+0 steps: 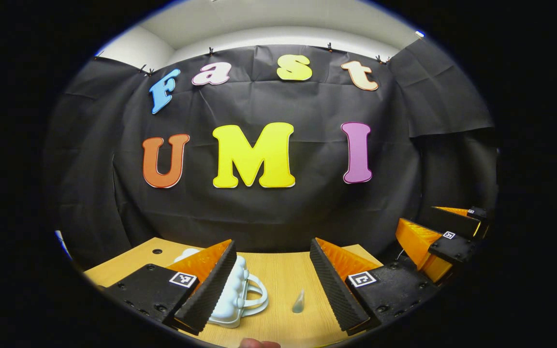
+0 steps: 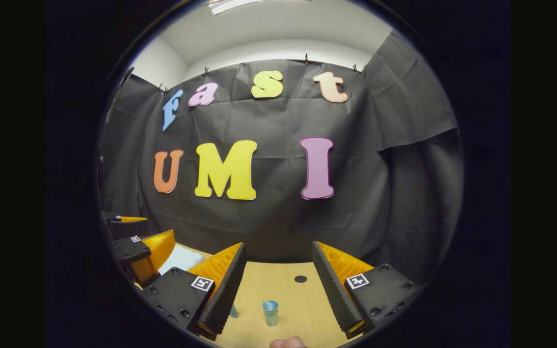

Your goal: First open the suitcase, pack the skin care products into it, and then close the suitcase.

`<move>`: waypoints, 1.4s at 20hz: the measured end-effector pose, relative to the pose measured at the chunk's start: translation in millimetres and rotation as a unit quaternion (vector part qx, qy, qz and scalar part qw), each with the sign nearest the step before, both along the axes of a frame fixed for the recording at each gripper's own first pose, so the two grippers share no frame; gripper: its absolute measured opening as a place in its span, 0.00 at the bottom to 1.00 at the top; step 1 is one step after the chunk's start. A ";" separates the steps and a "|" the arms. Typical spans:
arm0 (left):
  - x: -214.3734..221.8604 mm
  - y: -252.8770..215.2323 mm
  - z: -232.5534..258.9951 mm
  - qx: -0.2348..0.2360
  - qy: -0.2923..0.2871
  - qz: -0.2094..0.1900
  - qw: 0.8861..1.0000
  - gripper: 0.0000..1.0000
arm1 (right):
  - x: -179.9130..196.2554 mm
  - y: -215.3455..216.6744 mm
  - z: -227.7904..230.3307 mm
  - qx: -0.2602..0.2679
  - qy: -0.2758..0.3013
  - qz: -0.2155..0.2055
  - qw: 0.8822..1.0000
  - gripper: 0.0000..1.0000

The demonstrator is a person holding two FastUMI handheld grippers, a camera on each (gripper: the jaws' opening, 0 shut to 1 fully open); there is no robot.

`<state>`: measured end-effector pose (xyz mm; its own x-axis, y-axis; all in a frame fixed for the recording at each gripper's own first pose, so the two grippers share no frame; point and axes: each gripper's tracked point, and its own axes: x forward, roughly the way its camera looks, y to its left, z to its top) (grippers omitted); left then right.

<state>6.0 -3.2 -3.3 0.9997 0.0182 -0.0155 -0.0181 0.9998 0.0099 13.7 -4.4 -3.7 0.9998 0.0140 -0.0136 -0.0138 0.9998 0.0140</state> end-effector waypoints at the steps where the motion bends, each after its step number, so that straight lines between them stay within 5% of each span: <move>1: -0.2 0.6 0.3 0.001 0.000 0.000 1.000 0.98 | -0.5 1.2 -0.4 -0.001 0.000 0.001 1.000 0.81; 18: 7.6 -8.4 -14.2 0.010 0.017 -0.020 1.000 0.97 | 1.9 -9.1 -9.2 -0.010 0.006 -0.012 1.000 0.81; 24: 18.8 -3.4 -45.4 0.070 0.052 -0.057 0.995 0.98 | -1.6 -28.1 -19.2 -0.013 0.010 -0.030 0.999 0.81; 28: 31.4 9.2 -78.7 0.152 0.091 -0.093 0.980 0.98 | -5.5 -45.5 -31.0 -0.007 0.018 -0.055 0.998 0.79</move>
<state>37.4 6.0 -82.0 0.9674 -0.1331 -0.2156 0.1942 0.9360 0.2935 8.2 -50.0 -34.7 0.9942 -0.0958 -0.0497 0.0958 0.9954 -0.0014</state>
